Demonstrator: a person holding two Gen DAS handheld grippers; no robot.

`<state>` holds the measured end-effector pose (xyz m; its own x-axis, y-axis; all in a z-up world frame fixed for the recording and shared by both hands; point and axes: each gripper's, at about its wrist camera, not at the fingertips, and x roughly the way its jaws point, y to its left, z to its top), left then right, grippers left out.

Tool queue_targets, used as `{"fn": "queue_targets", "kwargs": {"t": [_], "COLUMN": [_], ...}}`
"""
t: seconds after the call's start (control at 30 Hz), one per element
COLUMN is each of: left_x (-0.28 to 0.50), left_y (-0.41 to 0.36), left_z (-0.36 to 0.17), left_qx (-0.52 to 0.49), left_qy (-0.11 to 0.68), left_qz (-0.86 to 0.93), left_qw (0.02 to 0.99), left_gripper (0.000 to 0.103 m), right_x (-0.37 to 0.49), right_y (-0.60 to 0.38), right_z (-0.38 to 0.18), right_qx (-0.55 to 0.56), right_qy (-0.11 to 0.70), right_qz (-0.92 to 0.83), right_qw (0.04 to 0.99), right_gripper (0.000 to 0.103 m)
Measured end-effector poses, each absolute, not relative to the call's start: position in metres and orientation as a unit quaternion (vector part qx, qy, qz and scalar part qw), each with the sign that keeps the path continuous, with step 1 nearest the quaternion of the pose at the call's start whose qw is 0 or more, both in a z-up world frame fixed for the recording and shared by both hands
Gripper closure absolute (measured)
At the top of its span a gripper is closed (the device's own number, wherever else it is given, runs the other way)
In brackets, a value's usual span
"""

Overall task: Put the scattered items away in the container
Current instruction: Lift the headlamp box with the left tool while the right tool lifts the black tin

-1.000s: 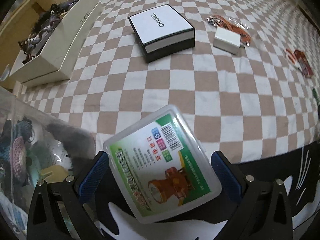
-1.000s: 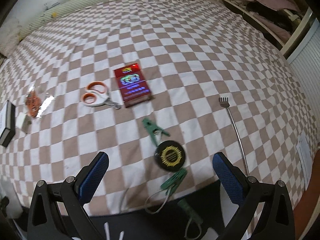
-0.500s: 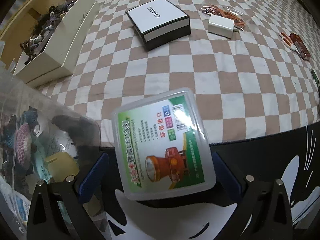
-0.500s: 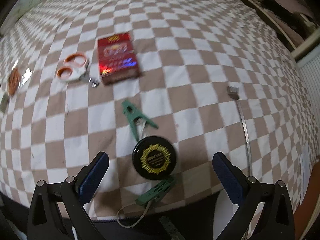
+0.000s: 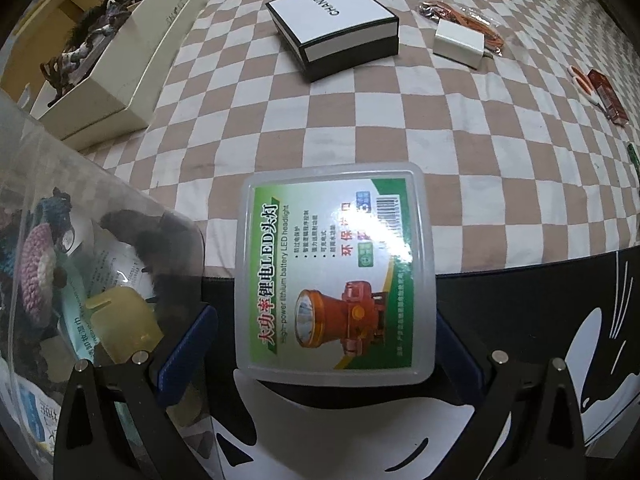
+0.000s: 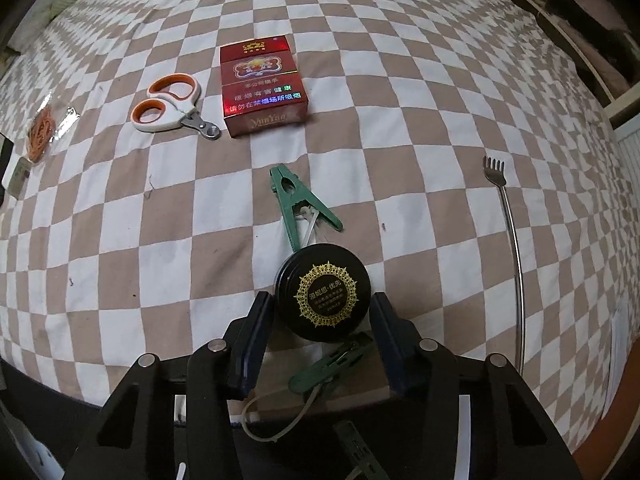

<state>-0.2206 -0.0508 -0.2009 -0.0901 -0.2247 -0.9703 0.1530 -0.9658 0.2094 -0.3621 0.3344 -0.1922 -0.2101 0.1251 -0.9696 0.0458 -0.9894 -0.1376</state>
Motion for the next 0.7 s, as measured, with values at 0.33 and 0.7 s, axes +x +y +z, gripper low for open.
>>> {"fn": "queue_targets", "kwargs": {"t": [0.33,0.7], "left_x": [-0.224,-0.222], "left_y": [-0.062,-0.055], "left_z": [-0.208,-0.2], "left_qx": [0.669,0.655], "left_qy": [-0.012,-0.026], "left_qz": [-0.732,-0.748], "left_qw": [0.129,0.105], "left_gripper": [0.001,0.012], "right_x": [-0.367,-0.362], "right_y": [0.33,0.318], "right_z": [-0.191,-0.183], "right_qx": [-0.625,-0.62], "right_qy": [-0.063,-0.067], "right_qz": [0.778,0.781], "right_qw": [0.03,0.024], "right_gripper": [0.052,0.053]}}
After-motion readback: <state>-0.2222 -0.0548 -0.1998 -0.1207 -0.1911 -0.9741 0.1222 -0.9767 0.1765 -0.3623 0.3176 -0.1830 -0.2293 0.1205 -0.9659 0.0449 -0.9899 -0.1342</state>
